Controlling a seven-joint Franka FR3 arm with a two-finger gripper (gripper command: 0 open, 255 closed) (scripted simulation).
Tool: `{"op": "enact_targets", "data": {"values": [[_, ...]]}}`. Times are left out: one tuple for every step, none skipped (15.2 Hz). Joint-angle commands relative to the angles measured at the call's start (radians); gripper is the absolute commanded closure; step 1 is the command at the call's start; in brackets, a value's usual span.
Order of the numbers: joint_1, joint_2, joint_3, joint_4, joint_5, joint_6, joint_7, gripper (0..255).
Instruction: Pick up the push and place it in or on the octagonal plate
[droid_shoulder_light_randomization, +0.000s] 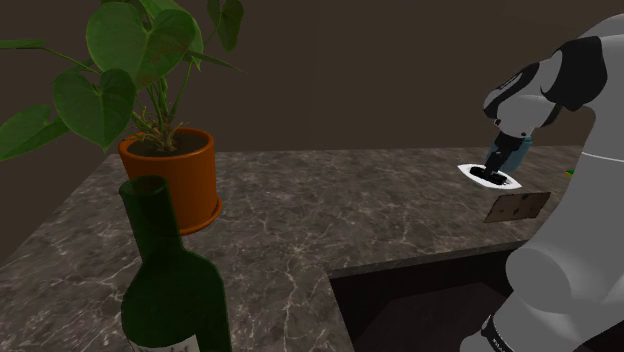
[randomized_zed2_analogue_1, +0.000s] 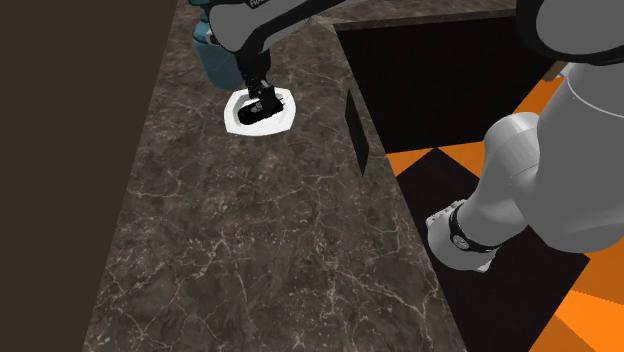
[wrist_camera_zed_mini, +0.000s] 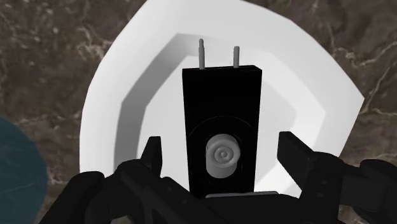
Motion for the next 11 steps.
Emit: {"op": "enact_targets", "data": {"values": [[0.000, 0.000, 0.000, 0.000, 0.000, 0.000, 0.000, 0], [0.000, 0.000, 0.000, 0.000, 0.000, 0.000, 0.000, 0], [0.000, 0.000, 0.000, 0.000, 0.000, 0.000, 0.000, 0], [0.003, -0.017, -0.005, 0.016, -0.014, -0.029, 0.009, 0], [0.006, -0.032, -0.008, 0.033, -0.027, -0.058, 0.018, 0], [0.009, -0.046, -0.012, 0.052, -0.039, -0.087, 0.026, 0], [0.010, -0.056, -0.014, 0.068, -0.047, -0.111, 0.031, 0], [0.010, -0.056, -0.014, 0.068, -0.047, -0.111, 0.031, 0], [0.010, -0.056, -0.014, 0.068, -0.047, -0.111, 0.031, 0], [0.010, -0.056, -0.014, 0.068, -0.047, -0.111, 0.031, 0], [0.010, -0.056, -0.014, 0.068, -0.047, -0.111, 0.031, 0]]}}
